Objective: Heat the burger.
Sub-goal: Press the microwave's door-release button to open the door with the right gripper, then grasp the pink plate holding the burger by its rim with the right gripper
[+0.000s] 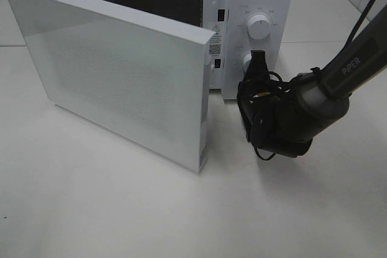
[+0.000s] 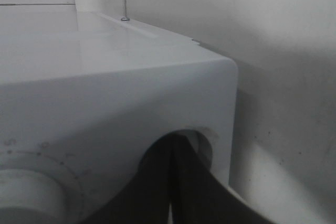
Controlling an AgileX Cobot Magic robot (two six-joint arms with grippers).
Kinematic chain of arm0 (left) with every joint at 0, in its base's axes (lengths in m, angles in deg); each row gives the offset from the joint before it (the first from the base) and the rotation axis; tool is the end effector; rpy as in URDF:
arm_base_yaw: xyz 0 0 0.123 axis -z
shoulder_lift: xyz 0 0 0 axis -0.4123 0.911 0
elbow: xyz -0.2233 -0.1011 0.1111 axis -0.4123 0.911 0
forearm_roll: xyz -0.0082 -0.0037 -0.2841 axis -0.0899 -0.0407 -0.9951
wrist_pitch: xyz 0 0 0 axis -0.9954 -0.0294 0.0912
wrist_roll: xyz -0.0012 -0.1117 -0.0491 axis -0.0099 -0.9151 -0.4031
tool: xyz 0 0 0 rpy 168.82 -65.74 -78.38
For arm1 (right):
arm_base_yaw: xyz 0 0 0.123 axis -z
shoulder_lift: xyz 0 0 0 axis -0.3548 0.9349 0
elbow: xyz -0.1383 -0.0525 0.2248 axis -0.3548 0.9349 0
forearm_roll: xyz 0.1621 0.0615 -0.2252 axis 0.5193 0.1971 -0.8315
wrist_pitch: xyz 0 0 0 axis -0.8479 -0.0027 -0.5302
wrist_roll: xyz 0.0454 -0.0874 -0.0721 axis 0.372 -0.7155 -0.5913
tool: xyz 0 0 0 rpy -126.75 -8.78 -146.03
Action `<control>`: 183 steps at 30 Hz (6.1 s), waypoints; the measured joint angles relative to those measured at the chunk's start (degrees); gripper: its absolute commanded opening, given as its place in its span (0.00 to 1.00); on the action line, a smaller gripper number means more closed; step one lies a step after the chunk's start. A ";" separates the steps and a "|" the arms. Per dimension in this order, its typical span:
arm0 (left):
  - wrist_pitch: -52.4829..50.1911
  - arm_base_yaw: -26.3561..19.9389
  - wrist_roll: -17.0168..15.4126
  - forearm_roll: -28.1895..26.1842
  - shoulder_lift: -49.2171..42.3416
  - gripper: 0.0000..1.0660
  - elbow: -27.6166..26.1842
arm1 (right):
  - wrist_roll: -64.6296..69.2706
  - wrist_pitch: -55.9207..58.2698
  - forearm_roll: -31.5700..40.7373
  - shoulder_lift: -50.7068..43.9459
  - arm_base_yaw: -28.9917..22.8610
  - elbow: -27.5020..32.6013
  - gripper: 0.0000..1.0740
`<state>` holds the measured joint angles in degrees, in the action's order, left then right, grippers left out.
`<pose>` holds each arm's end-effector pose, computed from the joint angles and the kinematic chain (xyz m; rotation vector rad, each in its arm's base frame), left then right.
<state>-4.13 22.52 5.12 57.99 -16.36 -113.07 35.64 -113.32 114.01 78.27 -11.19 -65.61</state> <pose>0.0680 -0.0152 0.2816 0.0767 2.0149 -0.1119 0.3793 0.1577 0.0199 1.4276 1.3992 0.9970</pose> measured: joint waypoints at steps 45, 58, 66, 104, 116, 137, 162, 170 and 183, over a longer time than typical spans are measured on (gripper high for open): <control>0.00 0.00 0.00 0.00 0.00 0.95 0.00 | -25.10 39.42 -13.58 -28.42 2.64 13.69 0.00; 0.00 0.00 0.00 0.00 0.00 0.95 0.00 | -65.26 78.38 -20.57 -34.32 6.02 3.15 0.01; 0.00 0.00 0.00 0.00 0.00 0.95 0.00 | -90.36 94.60 -28.19 -34.32 6.02 -0.57 0.03; 0.00 0.00 0.00 0.00 0.00 0.95 0.00 | -144.10 93.05 -47.67 -34.72 2.29 -6.42 0.87; 0.00 0.00 0.00 0.00 0.00 0.95 0.00 | -142.38 88.58 -50.13 -30.02 -2.92 -17.42 0.85; 0.00 0.00 0.00 0.00 0.00 0.95 0.00 | -142.32 83.42 -50.02 -12.89 -3.95 -32.54 0.83; 0.00 0.00 0.00 0.00 0.00 0.95 0.00 | -138.25 86.29 -50.02 9.22 -3.95 -57.18 0.79; 0.00 0.00 0.00 0.00 0.00 0.95 0.00 | -138.08 89.32 -48.87 14.21 -3.27 -66.41 0.75; 0.00 0.00 0.00 0.00 0.00 0.95 0.00 | -137.85 93.62 -45.89 17.07 -2.52 -69.44 0.26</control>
<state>-4.13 22.52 5.12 57.99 -16.36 -113.07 -102.21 -19.70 68.11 95.34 -13.71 -135.05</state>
